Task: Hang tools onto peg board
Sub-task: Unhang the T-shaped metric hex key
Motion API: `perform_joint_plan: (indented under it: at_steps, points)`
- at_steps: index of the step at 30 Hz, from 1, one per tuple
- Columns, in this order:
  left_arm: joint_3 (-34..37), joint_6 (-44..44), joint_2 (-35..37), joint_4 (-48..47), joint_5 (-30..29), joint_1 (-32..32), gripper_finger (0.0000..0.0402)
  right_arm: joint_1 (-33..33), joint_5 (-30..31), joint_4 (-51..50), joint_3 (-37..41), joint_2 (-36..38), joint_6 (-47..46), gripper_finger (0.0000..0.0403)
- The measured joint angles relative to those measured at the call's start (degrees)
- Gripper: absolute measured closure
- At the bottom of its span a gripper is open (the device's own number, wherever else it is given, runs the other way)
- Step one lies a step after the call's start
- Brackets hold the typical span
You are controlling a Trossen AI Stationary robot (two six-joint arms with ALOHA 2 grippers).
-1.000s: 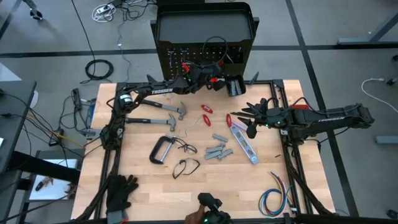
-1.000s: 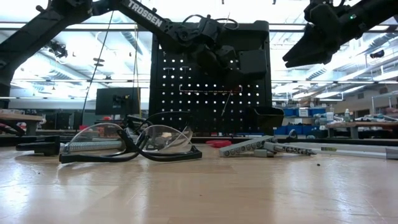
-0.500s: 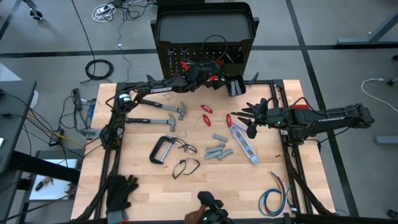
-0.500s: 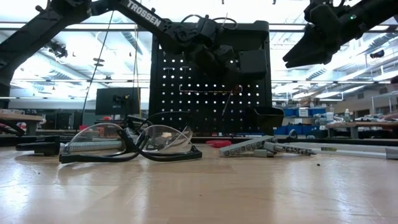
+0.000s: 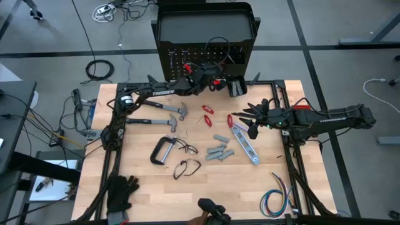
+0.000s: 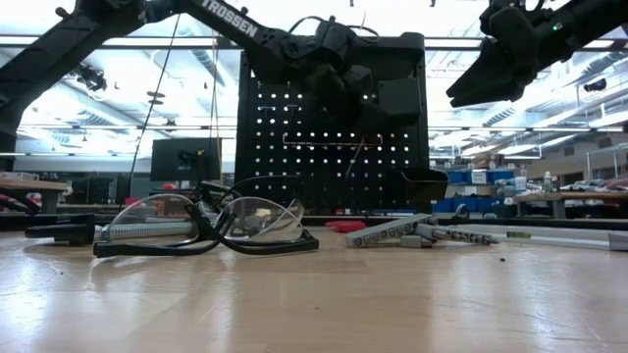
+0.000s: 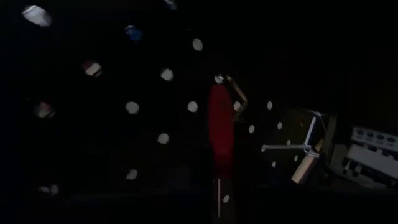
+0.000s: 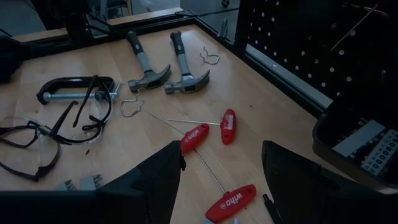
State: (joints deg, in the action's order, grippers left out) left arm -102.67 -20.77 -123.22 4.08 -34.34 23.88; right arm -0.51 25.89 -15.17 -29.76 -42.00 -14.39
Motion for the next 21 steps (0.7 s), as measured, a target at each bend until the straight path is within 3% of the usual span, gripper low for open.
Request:
perform_joint_plan:
  at_steps: [21]
  points:
    - [-2.32, 2.16, 3.99, -15.27, -7.97, -5.24, 0.0386, 0.00, 0.00, -0.01, 0.00, 0.00, -0.61, 0.0173]
